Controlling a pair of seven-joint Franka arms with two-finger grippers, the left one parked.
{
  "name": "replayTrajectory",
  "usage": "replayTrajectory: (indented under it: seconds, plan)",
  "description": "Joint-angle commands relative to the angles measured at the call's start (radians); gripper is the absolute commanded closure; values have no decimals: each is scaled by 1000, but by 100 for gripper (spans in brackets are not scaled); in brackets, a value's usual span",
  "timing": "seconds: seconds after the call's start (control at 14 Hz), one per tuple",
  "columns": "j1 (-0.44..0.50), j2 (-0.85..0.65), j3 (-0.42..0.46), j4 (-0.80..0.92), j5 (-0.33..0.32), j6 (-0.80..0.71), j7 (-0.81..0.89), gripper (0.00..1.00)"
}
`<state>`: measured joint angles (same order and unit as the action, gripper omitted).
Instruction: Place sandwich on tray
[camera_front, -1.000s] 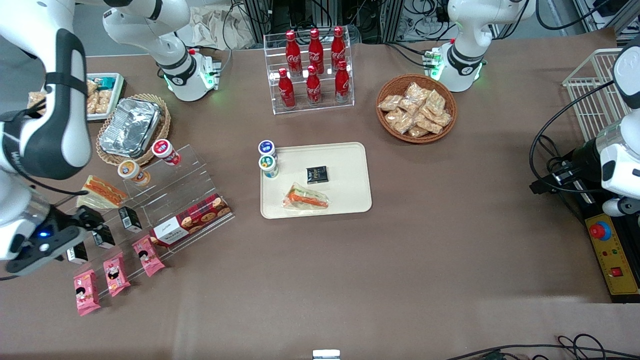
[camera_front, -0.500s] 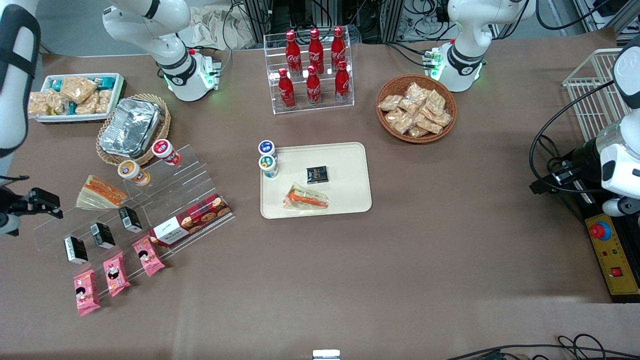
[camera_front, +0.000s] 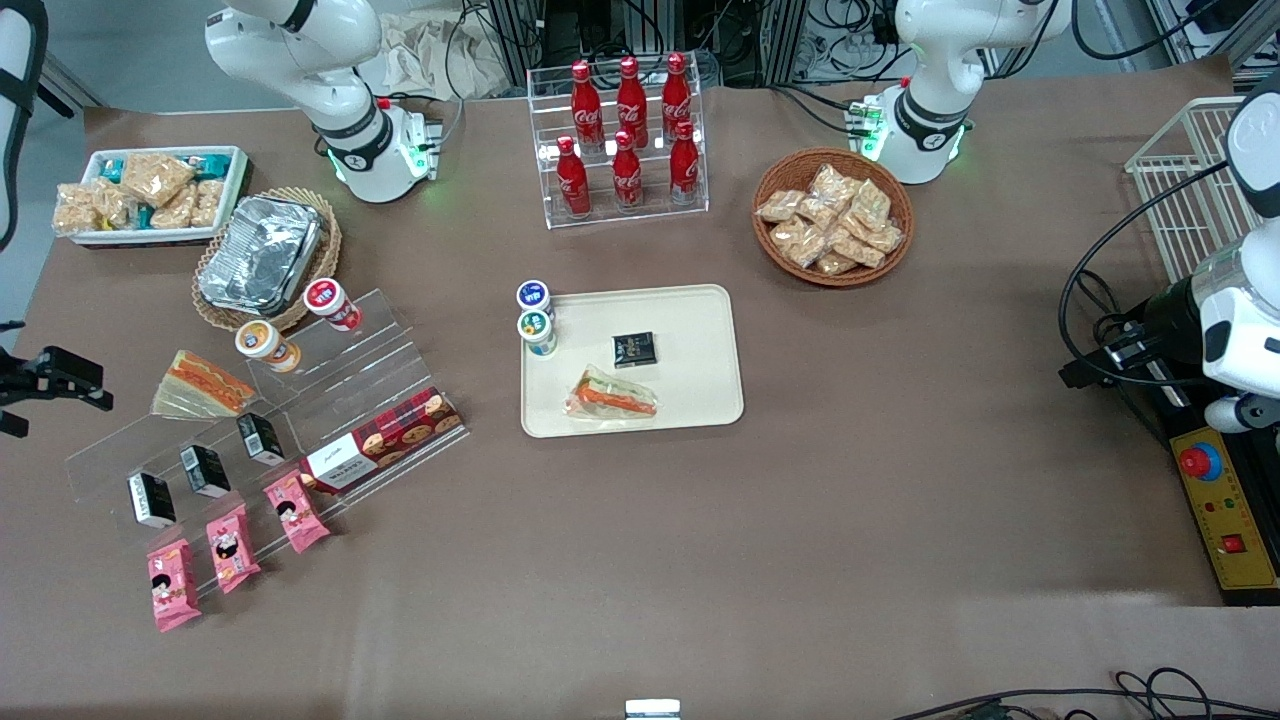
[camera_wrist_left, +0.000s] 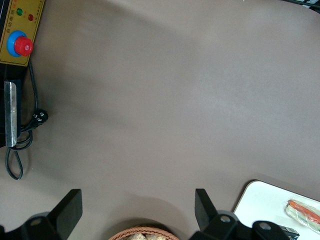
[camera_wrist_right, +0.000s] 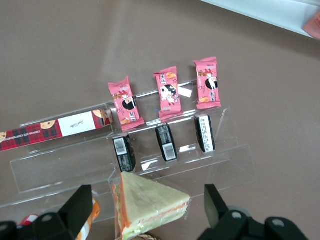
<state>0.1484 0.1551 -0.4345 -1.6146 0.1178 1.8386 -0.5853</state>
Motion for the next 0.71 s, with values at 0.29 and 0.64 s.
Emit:
replayTrajectory:
  seconds: [0.29,0.64]
  plan:
    - [-48,-77,94,-36,6,-50,191,1]
    - [-108,-100,190,-38,-67,-62,194,1]
